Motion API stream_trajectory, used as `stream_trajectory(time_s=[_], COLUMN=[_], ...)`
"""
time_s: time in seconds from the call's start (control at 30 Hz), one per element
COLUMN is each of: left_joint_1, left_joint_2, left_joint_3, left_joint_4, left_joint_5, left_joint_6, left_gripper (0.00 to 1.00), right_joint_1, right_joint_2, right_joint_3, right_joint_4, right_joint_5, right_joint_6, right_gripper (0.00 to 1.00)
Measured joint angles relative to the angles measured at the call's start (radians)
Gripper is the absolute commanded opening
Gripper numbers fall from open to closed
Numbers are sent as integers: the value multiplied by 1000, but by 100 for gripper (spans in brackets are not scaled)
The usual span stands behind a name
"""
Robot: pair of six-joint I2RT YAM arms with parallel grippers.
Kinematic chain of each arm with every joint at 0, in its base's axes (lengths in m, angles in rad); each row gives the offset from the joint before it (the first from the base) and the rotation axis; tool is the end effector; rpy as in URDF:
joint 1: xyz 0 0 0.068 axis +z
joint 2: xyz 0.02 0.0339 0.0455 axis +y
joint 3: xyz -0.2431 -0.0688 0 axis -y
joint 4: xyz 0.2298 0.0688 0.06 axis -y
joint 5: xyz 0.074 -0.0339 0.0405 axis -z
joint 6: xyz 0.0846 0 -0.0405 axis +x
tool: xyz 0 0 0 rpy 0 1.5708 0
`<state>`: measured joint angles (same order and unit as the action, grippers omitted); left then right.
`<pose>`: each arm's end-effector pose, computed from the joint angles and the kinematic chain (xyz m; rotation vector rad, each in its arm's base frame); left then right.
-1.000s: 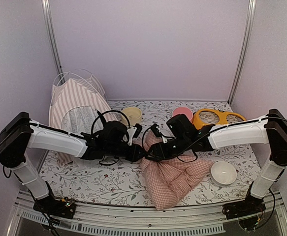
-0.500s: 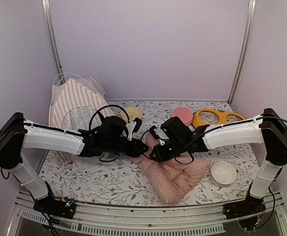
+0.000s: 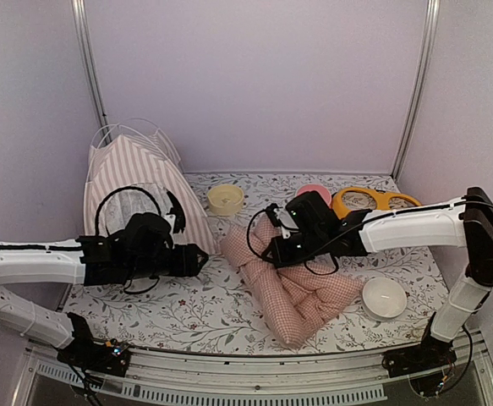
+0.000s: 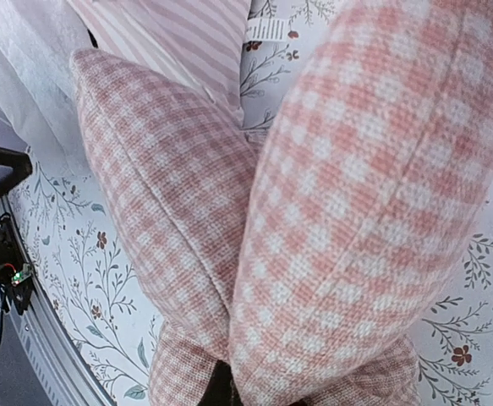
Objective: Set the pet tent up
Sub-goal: Pick up the cushion from the center of the board, then pick up the tent flap from the tent.
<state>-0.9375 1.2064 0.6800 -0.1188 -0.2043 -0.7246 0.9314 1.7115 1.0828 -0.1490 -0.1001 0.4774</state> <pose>0.1840 -0.2216 0.1827 0.1267 2.2868 -0.6849 0.2247 0.3164 0.1566 -0.6113 2.4146 0.7703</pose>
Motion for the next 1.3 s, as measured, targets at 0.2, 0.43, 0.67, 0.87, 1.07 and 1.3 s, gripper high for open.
stream_trajectory(time_s=[0.2,0.43,0.67,0.87,1.07,1.3], left_joint_1=[0,0,64,193,232,230], left_joint_2=[-98,-169,-176,-159,-26,123], left_joint_3=[-77,-127,-183,-252,-256,-221], left_joint_4=[-226,-423,-496,-352,-164,-34], left_joint_5=[-172,-300,-348,-317,-266,-211], left_joint_6=[-164,-356,-453,-382,-288,-214], left_gripper=[84,99,99,99,89,20], right_joint_1=[-43,-67,-69,-69,-69,-69], right_joint_2=[-63,-102,-117,-149,-197,-216], right_joint_3=[-29,-29,-35,-73,-90,-89], right_joint_4=[62,125,165,200,233,242], right_joint_5=[-15,-42,-70,-74,-74,-70], right_joint_6=[26,31,31,37,38,12], right_gripper=[0,0,0,0,0,0])
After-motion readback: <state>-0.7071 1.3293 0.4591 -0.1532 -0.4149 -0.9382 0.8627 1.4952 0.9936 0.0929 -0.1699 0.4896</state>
